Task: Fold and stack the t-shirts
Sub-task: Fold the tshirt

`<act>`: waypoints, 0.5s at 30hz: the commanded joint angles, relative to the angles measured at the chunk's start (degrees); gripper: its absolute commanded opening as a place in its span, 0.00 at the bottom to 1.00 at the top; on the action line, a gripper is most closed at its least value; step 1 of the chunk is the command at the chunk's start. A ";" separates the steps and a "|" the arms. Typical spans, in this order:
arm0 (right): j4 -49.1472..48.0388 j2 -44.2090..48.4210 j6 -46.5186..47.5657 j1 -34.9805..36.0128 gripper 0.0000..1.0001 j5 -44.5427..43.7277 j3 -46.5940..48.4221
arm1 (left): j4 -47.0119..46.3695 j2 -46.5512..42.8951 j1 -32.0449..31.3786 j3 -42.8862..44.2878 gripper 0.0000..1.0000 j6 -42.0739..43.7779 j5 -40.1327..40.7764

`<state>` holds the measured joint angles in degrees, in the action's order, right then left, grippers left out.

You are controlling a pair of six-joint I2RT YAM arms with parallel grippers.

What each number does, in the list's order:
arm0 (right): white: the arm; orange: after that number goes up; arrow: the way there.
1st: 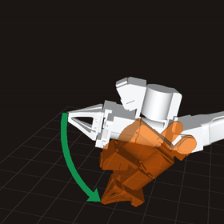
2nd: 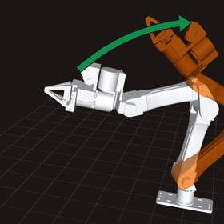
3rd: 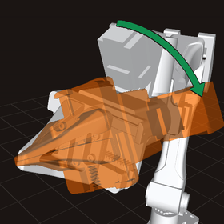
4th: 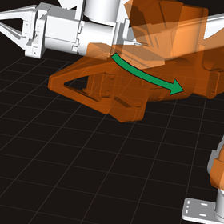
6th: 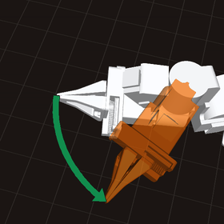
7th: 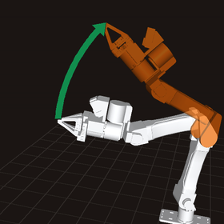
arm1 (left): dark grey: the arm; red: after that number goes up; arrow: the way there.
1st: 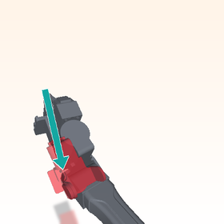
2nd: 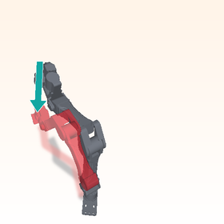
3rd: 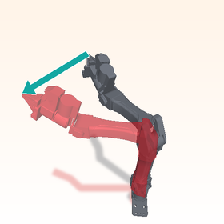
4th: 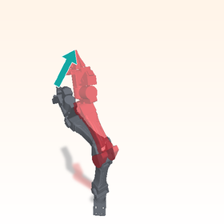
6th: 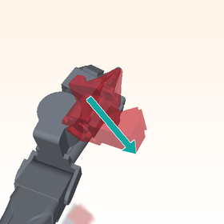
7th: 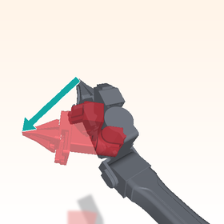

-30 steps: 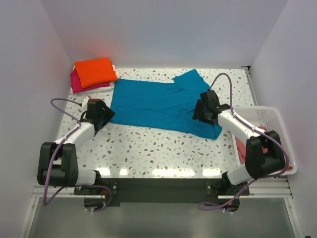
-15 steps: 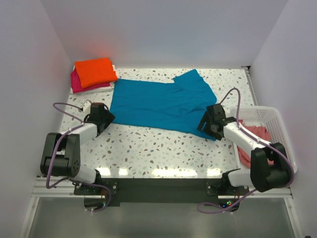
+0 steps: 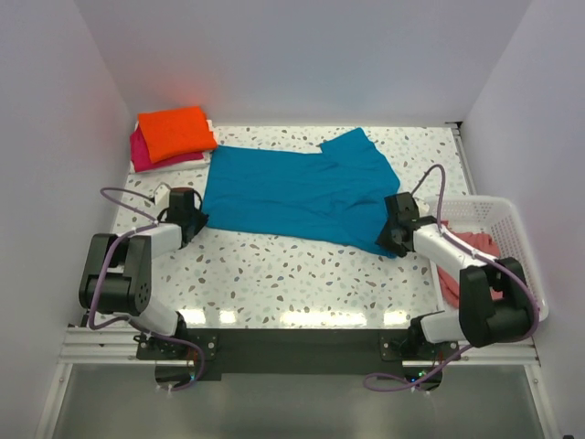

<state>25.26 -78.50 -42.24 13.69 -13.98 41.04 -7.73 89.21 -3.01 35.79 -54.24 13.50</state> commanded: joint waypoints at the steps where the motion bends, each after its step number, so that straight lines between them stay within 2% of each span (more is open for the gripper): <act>1: -2.49 -1.13 0.83 -1.03 0.35 -0.79 -0.52 | 3.94 -0.08 0.54 0.24 0.14 0.45 0.74; 2: -2.49 -1.30 1.19 -1.47 0.27 -0.27 -0.52 | 5.60 -0.52 0.63 0.07 0.11 0.36 1.18; 3: -2.49 -1.39 1.63 -1.74 0.14 1.13 -0.34 | 6.31 -1.92 0.72 -0.19 0.08 0.36 1.36; 5: -1.53 -1.05 2.51 -2.09 0.00 2.20 0.18 | 9.55 -3.86 1.60 -1.25 0.04 0.36 2.05; 10: 3.30 4.31 3.83 -2.18 0.00 4.92 1.76 | 15.27 -11.33 5.54 -3.62 0.00 1.76 2.32; 15: 11.28 15.02 4.53 -2.18 0.00 7.73 2.21 | 22.66 -21.08 6.78 -6.17 0.00 2.73 4.17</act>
<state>30.65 -69.47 -39.00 11.66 -8.45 41.04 8.73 73.78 3.11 30.87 -53.15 14.81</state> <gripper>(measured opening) 0.008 0.068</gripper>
